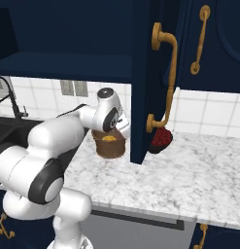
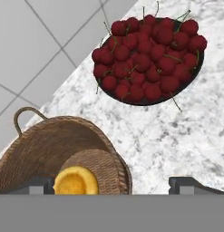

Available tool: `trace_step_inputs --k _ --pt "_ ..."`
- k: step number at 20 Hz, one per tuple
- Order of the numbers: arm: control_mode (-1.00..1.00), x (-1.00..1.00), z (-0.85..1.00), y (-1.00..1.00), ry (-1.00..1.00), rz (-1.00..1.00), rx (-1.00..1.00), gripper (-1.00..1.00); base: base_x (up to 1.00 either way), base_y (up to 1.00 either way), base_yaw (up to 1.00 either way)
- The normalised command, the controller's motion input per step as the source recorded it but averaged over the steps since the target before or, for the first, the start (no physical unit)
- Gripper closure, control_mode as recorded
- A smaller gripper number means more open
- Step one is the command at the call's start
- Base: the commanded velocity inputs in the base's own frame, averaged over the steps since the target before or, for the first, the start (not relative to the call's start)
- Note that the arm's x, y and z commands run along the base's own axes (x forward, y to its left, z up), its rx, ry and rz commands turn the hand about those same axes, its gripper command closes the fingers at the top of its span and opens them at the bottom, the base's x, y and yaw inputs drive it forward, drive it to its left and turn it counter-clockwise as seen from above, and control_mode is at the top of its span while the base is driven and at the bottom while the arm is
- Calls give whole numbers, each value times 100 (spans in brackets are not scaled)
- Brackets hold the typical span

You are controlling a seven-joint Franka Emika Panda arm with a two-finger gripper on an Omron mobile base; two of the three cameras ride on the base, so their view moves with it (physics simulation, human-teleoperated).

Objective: Open the cabinet, pick up the bread from the cabinet and place it in the basket. Then move the basket to the dining counter.

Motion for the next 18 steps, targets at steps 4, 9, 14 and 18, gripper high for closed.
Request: trace_step_inputs --k 4,9,14,18 --pt "-100 26 -13 32 3 13 6 -100 0 0 0" --pt "-100 20 -39 6 6 12 0 -100 0 0 0" --pt "-100 0 -16 -29 1 6 -1 -100 0 0 0" --pt "-100 -10 -8 -9 1 3 -2 -100 0 0 0"
